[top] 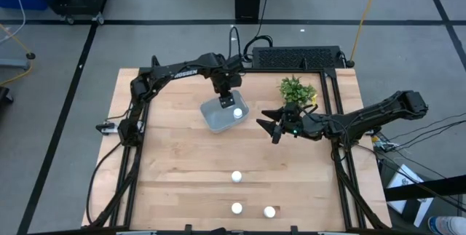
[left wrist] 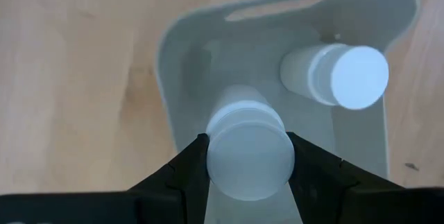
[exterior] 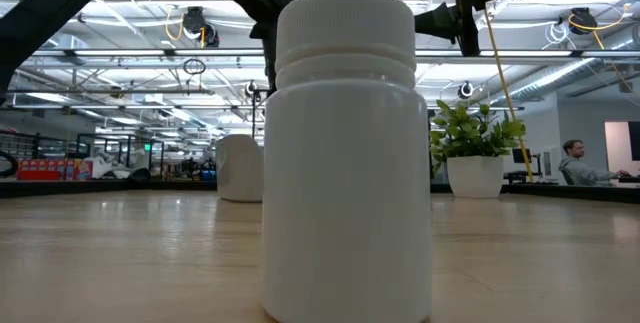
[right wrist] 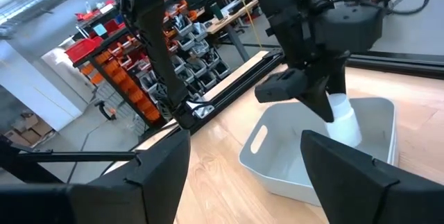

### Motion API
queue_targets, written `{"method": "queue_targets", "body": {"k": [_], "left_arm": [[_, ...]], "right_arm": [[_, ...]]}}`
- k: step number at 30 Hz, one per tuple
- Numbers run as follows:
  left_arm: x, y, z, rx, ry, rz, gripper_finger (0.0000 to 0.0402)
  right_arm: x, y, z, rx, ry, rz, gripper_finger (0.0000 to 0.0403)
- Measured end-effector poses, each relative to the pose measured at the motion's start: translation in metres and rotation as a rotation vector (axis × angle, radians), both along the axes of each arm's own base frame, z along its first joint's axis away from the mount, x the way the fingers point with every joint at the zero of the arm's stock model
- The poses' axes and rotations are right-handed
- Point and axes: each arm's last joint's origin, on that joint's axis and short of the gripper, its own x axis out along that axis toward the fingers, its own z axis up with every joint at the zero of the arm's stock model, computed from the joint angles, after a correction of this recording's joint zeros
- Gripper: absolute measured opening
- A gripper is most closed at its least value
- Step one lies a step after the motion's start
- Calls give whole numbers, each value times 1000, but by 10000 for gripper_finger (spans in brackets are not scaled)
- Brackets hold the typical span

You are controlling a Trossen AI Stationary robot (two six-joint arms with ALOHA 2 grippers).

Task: Pick and place pill bottles into a basket
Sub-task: Put the white pill bottle into the gray bin

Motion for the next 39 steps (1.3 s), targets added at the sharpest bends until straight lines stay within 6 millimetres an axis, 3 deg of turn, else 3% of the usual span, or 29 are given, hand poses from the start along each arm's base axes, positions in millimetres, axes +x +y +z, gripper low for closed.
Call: {"method": "queue_targets", "body": {"k": [20,27,31,36,39], "left_arm": [[14,0,-13,36,-38,26,165],[16,1,-15,15,-54,29,187],[18,2,-28,-5,-22,40,169],[21,3,-28,25,-32,72,165],[21,3,-27,28,-38,71,186]], "right_arm": [[0,0,-1,-1,7,3,266],[0,0,-1,-1,7,4,269],[0,0,-1,-1,7,4,270],[0,0,-1,0,8,5,266],[0,2,-1,-1,8,9,266]]}}
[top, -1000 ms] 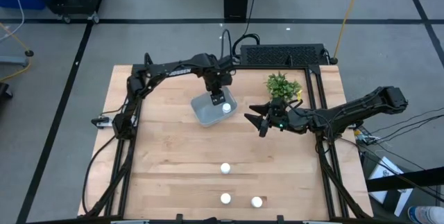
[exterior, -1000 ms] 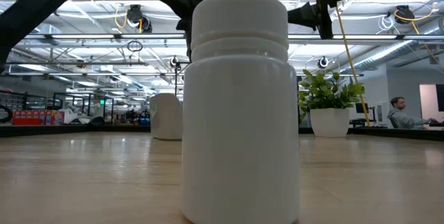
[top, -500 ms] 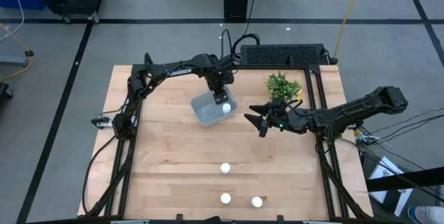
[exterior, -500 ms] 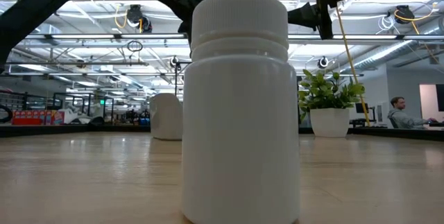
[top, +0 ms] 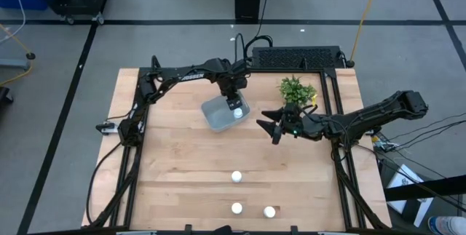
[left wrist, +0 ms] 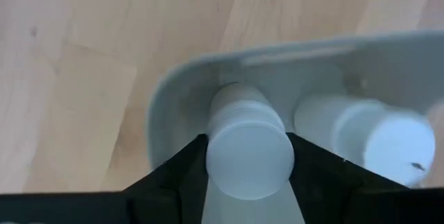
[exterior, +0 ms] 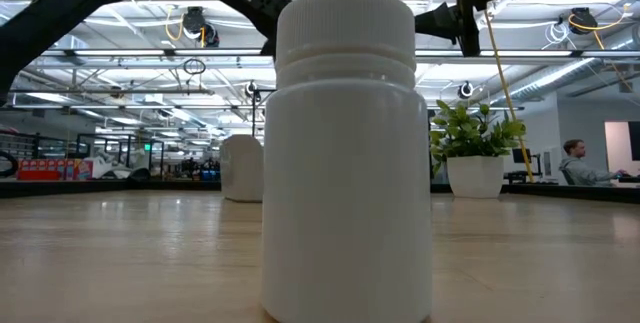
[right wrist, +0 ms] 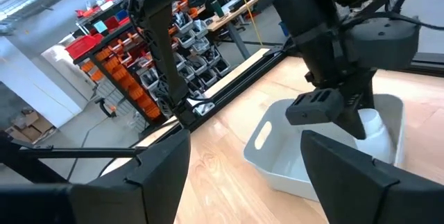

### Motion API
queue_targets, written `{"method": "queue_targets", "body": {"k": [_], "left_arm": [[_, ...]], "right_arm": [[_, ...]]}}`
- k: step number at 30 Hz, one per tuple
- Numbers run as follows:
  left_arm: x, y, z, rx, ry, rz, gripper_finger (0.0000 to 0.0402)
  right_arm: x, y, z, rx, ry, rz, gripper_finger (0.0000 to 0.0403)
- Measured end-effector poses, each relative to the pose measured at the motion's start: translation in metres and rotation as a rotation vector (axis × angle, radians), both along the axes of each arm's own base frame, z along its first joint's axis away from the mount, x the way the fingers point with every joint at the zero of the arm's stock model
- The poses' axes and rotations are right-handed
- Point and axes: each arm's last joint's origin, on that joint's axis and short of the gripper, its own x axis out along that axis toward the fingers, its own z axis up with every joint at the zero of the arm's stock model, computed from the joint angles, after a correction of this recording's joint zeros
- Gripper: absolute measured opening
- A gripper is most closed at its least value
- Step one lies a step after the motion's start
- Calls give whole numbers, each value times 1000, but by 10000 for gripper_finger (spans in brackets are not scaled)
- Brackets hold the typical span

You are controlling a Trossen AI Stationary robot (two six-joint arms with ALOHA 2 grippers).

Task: Pick and place pill bottles into a basket
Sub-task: Put the white pill bottle into the gray bin

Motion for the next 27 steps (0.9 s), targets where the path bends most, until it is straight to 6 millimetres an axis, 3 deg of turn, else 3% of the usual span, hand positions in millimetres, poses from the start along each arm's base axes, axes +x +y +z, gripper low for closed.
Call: {"method": "queue_targets", "body": {"k": [4,13,27], "left_arm": [[-1,-2,-2,5,32,-22,204],[4,-9,-2,32,23,-35,176],[5,-11,-4,46,43,-1,249]], "right_arm": [[0,0,0,-2,2,0,269],[0,0,-1,-5,8,-1,266],[0,0,-1,-5,9,-1,270]]}}
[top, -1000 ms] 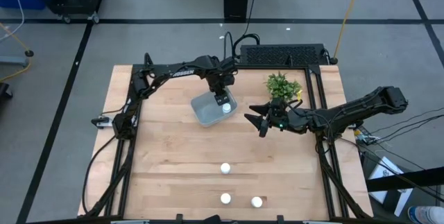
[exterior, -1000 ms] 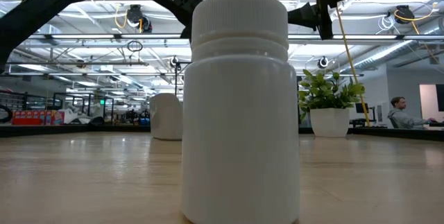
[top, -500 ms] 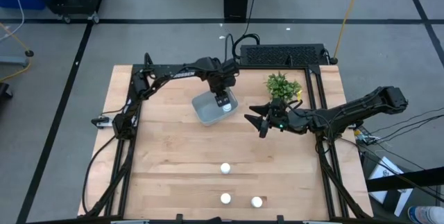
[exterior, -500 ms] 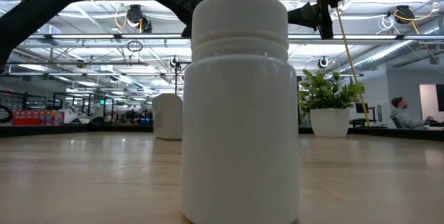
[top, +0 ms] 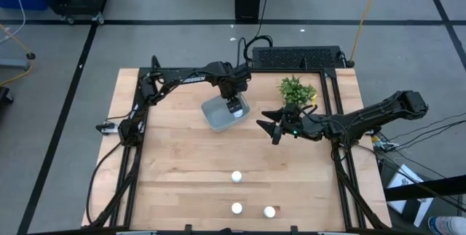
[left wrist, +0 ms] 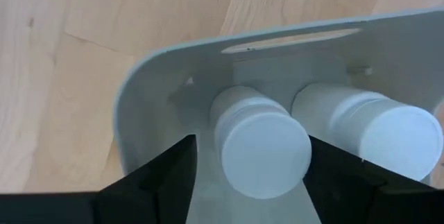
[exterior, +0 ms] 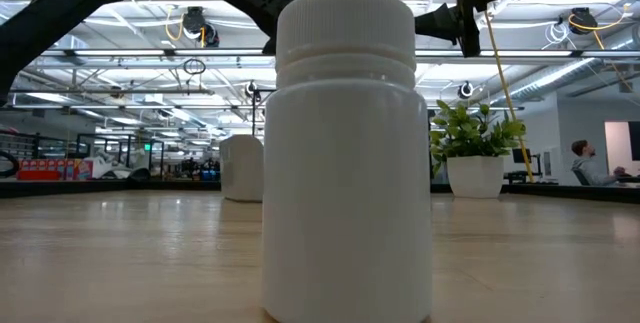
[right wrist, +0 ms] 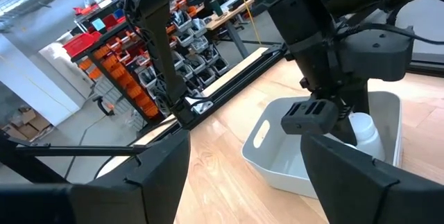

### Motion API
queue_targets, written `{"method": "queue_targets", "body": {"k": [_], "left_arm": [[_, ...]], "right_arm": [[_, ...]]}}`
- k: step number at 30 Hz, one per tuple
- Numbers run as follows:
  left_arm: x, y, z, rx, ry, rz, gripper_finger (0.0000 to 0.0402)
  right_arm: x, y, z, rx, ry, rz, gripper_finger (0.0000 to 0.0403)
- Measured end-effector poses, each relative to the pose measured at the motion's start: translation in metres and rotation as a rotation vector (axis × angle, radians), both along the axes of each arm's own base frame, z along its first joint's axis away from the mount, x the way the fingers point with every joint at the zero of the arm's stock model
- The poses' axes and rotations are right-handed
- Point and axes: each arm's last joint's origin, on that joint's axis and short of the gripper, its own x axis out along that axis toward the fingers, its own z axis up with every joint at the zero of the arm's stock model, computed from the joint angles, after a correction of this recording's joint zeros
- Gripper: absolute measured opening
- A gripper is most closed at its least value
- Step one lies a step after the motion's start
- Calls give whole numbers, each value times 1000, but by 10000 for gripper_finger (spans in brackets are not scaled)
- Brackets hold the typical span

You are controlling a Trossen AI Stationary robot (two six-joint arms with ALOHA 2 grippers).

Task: Pick and place pill bottles into a basket
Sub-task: Put the white pill bottle into the gray bin

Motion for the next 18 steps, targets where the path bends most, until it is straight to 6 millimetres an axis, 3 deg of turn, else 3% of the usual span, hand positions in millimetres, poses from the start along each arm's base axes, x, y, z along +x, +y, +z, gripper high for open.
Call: {"method": "queue_targets", "body": {"k": [15,18], "left_arm": [[-11,-5,26,-13,-12,5,279],[-16,-7,38,-7,-23,5,279]], "right_arm": [[0,0,-2,-3,16,0,270],[0,0,-1,4,12,-2,268]]}}
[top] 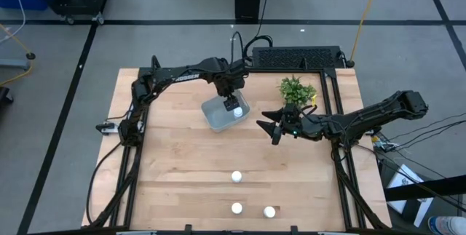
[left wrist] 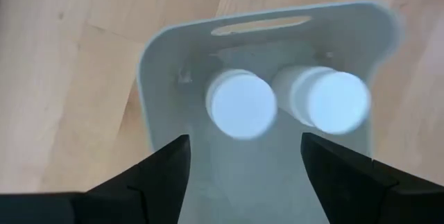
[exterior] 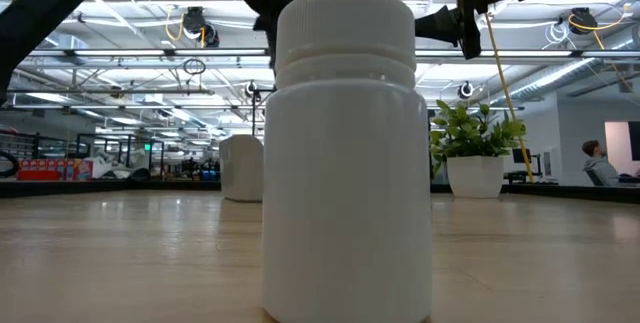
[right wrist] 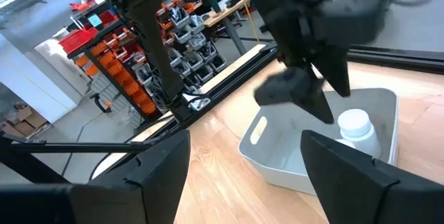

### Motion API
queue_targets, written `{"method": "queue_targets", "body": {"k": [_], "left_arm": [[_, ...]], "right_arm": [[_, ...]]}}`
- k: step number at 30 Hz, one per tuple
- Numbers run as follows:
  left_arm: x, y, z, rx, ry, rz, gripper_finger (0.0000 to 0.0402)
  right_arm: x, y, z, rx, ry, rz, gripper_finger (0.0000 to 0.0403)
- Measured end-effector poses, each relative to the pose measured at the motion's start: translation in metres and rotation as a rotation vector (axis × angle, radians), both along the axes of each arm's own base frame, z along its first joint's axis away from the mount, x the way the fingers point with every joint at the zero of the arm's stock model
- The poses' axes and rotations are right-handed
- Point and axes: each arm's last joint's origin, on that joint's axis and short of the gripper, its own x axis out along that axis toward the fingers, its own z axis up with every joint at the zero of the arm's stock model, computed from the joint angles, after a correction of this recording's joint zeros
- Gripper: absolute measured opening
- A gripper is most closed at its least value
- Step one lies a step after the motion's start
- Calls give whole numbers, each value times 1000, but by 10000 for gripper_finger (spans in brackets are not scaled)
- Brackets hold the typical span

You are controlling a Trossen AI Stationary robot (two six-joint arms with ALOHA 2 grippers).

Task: Pick and place pill bottles into a basket
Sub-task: Put the white pill bottle into the gray bin

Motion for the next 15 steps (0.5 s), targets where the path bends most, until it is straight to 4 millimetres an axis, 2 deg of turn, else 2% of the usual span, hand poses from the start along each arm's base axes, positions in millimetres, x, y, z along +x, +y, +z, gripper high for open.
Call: {"method": "queue_targets", "body": {"k": [4,7,10,15], "left_arm": [[-10,-8,25,-4,-33,10,282],[-19,-21,49,-88,-92,33,279],[-28,-36,76,-161,-175,54,271],[-49,-71,128,-171,-325,68,254]], "right_arm": [[0,0,1,106,-47,-16,266],[1,0,3,229,-117,-29,267],[1,1,5,282,-150,-11,269],[1,1,9,432,-238,-19,266]]}}
